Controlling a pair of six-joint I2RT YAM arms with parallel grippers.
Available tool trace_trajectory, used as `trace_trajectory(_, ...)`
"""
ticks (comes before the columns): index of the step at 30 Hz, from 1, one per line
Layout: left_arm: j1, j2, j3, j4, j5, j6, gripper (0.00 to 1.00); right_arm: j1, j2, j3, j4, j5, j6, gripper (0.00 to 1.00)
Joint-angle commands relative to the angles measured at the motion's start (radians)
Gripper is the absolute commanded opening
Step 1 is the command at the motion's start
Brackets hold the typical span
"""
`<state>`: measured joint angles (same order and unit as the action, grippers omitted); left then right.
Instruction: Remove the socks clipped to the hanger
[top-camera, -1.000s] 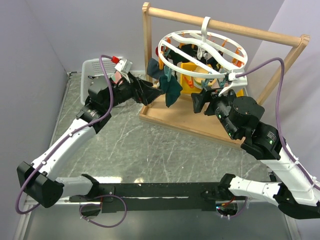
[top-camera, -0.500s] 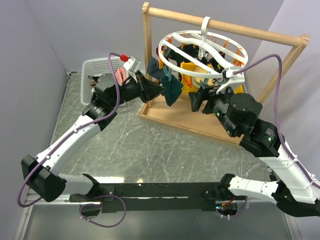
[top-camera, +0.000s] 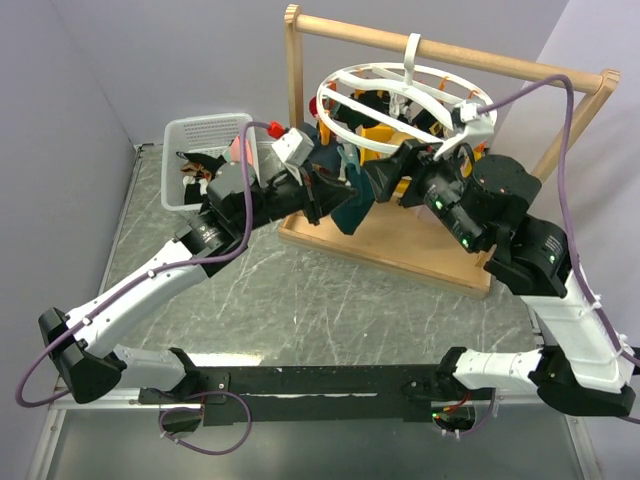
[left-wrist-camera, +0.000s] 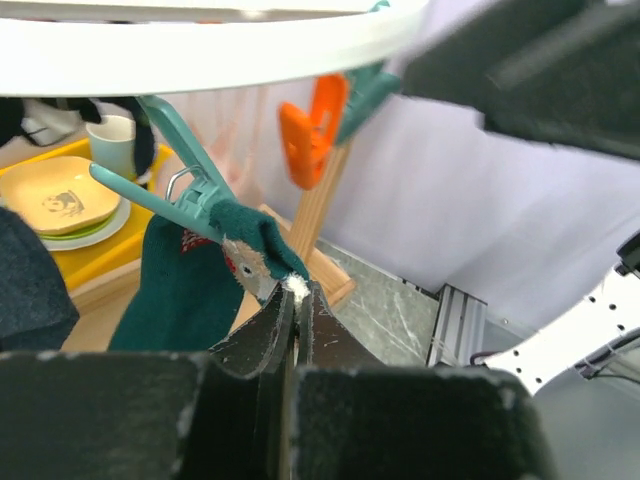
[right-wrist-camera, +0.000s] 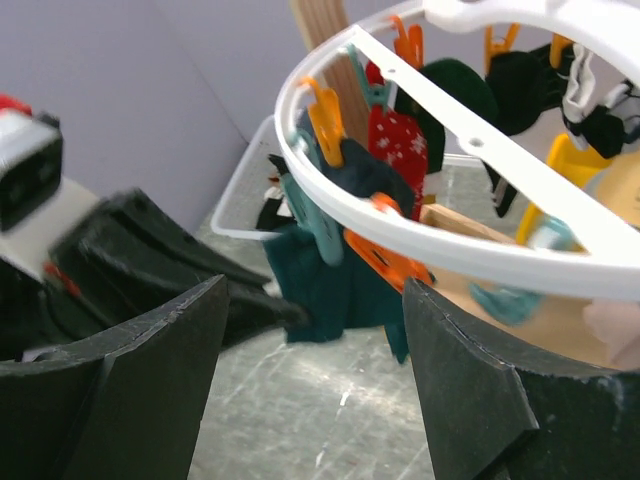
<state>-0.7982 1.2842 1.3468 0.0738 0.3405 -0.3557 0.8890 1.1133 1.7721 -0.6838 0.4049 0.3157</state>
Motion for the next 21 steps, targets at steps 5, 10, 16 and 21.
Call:
trace_trajectory(5,-0.117,0.007,0.081,-0.023,-0.115,0.083,0.01,-0.005,0.117,0.164,-0.098,-0.048,0.013,0.75)
trace_trajectory(10,-0.194,0.024,0.084,-0.009,-0.178,0.107,0.01,-0.005,0.163,0.236,-0.184,0.000,0.006,0.80)
trace_trajectory(16,-0.231,0.056,0.124,-0.035,-0.209,0.136,0.01,-0.005,0.143,0.188,-0.171,0.045,-0.012,0.81)
trace_trajectory(21,-0.251,0.061,0.133,-0.039,-0.215,0.147,0.01,-0.007,0.141,0.165,-0.155,0.081,-0.018,0.67)
